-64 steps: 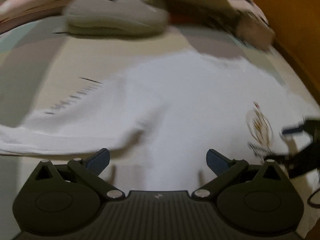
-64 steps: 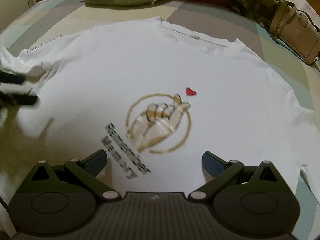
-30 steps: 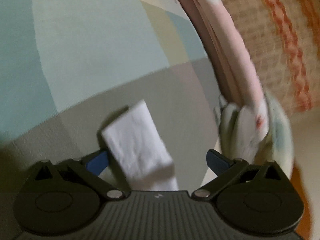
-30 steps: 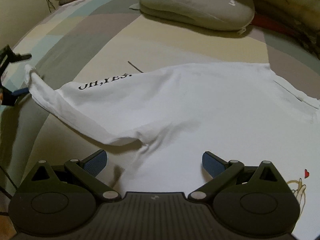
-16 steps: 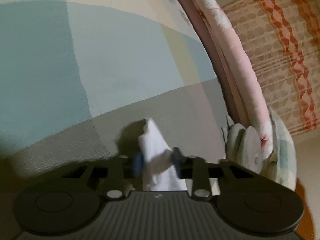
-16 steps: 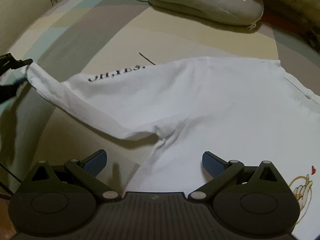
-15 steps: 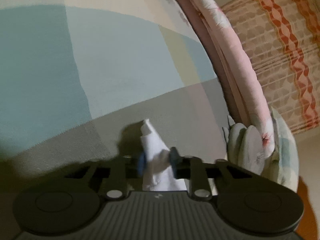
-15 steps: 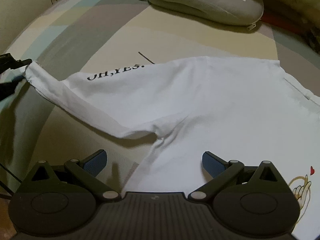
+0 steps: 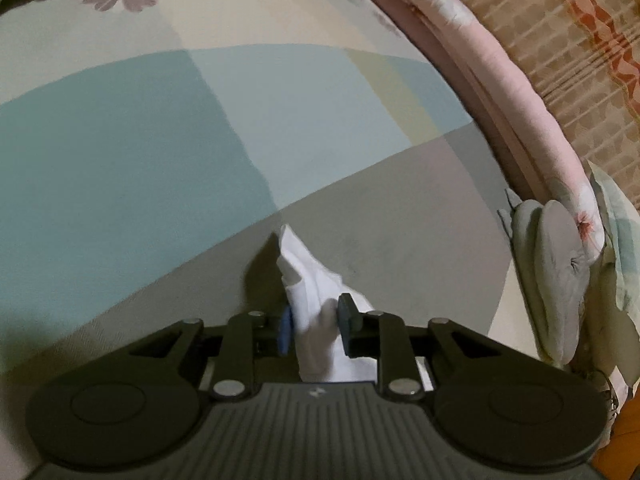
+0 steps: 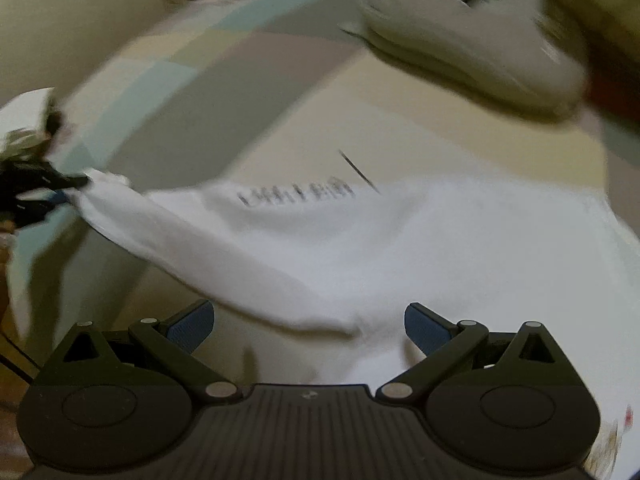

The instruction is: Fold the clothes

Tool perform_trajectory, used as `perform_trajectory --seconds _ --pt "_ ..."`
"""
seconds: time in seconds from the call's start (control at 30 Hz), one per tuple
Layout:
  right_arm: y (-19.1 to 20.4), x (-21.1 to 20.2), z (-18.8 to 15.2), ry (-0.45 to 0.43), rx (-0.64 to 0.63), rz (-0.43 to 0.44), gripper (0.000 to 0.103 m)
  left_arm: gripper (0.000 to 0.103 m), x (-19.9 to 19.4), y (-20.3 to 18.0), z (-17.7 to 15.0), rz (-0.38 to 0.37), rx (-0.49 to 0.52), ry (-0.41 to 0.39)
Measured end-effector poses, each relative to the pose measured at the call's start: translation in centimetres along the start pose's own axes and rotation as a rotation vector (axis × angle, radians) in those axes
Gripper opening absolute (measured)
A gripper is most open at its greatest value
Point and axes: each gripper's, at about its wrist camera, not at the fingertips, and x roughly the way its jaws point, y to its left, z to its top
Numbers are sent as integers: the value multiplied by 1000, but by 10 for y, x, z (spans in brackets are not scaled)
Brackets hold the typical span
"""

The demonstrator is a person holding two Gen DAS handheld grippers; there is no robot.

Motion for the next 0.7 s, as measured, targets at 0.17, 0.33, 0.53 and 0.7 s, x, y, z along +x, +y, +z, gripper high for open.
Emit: perform_trajectory --seconds 0.17,0.33,0.53,0.7 --pt "13 29 66 -23 -217 135 78 22 -3 12 -8 -7 -21 -2" --pt "45 91 108 99 -444 259 52 23 -7 16 -13 -16 -23 -9" --pt "85 132 118 229 -665 299 44 23 -10 22 -17 -35 -22 -4" --pt "90 139 126 295 -711 334 6 22 -15 18 -15 -49 26 -21"
